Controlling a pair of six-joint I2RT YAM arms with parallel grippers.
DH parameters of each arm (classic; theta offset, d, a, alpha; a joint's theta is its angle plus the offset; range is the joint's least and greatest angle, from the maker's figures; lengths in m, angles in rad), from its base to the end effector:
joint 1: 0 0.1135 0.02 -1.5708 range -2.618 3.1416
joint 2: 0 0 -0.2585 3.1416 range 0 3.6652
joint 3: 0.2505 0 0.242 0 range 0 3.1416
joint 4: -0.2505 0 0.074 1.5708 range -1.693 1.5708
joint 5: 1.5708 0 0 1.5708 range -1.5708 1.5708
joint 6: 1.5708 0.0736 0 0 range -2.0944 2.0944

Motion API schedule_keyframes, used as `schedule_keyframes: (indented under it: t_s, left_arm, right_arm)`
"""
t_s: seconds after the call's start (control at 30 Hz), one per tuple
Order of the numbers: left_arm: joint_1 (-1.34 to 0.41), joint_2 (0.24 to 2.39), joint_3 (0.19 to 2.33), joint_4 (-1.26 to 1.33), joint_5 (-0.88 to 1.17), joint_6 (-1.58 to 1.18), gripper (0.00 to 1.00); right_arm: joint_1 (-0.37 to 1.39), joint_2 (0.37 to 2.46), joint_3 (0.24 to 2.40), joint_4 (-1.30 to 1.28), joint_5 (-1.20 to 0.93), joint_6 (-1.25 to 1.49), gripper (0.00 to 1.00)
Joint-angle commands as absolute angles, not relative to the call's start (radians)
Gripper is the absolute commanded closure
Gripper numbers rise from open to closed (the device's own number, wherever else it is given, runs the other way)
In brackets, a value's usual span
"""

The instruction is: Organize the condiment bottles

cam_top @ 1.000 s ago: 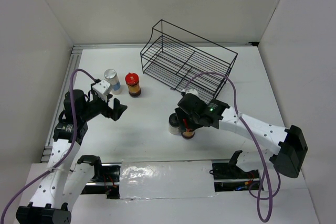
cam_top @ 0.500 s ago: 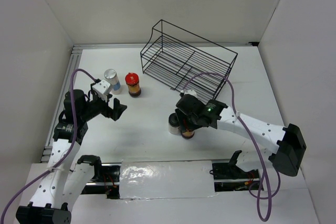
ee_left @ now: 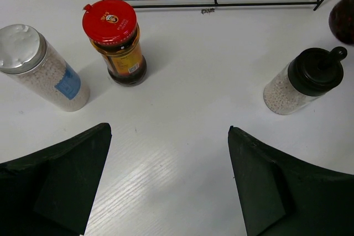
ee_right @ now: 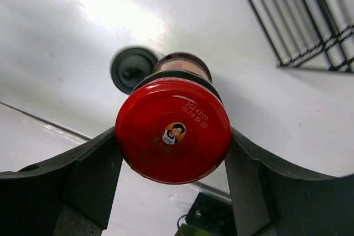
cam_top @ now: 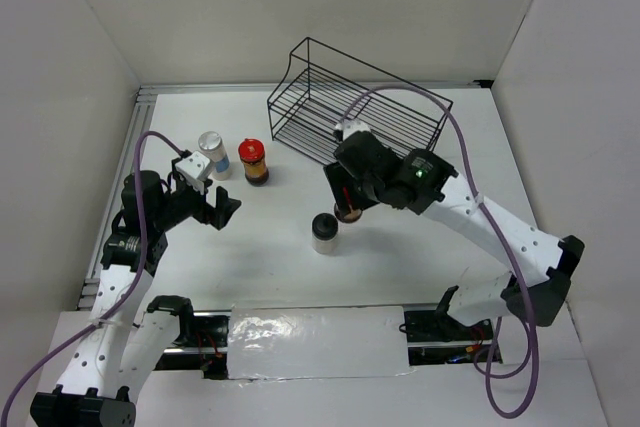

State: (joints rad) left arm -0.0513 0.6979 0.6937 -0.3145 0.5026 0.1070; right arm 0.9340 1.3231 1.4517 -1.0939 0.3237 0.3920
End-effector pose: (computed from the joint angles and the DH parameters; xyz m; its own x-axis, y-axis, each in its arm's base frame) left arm 0.1861 -0.0451 0.2952 -0.2575 0.1069 -0.9603 0.5323 0.8451 -0.0486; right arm 0.1754 0.1978 0.3355 -0.7019 -0.3399 -0.6259 -0.4182 0.9081 -0.0242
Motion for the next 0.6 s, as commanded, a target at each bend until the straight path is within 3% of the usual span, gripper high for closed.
schedule_keyframes:
  t_s: [0.0, 0.33, 0.57]
  left_arm:
    - [-0.054, 0.695, 0.707, -0.281, 0.489, 0.132, 0.01]
    - [-0.054, 0.678, 0.71, -0.302, 0.483, 0.115, 0.01]
    - [-0.052, 0.658, 0.683, -0.311, 0.473, 0.123, 0.01]
  right_arm:
    - [0.93, 1.388, 1.676, -1.048, 0.379, 0.278, 1.0]
    - [0.66, 1.623, 2.124, -1.019, 0.446, 0.085, 1.0]
    - [0.45, 1.712, 2.224, -1.083, 0.342, 0.063, 1.0]
